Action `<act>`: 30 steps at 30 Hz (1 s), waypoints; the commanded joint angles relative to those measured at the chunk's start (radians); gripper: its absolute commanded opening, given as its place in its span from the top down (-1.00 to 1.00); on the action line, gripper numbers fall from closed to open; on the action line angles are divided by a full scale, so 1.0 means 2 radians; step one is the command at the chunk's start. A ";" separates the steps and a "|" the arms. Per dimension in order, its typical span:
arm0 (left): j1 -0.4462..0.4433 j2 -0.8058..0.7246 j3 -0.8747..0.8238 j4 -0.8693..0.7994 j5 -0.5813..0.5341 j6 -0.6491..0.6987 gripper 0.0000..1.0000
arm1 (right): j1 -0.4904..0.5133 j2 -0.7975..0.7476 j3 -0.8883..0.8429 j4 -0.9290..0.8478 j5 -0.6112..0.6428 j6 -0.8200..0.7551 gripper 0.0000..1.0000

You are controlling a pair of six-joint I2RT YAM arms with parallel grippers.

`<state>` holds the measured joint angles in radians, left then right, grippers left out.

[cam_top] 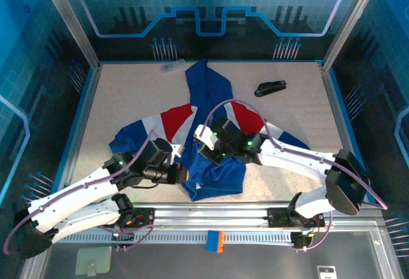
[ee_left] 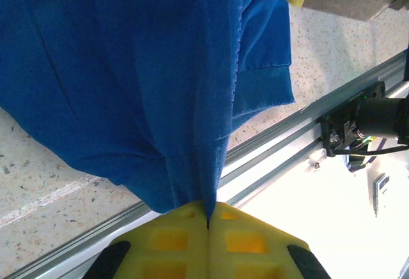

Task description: Zip up the jacket

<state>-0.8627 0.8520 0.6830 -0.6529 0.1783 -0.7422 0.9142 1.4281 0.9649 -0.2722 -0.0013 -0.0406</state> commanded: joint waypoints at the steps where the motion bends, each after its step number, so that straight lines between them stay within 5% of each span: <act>1: 0.000 -0.012 -0.014 -0.028 0.004 -0.019 1.00 | -0.017 0.015 0.028 -0.006 0.031 0.007 1.00; 30: 0.001 -0.044 -0.055 -0.018 -0.006 -0.045 1.00 | -0.060 0.086 0.086 -0.011 0.021 -0.015 1.00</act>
<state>-0.8593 0.7765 0.5941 -0.6338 0.1429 -0.8139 0.8265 1.5845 1.0954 -0.3065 -0.0044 -0.0570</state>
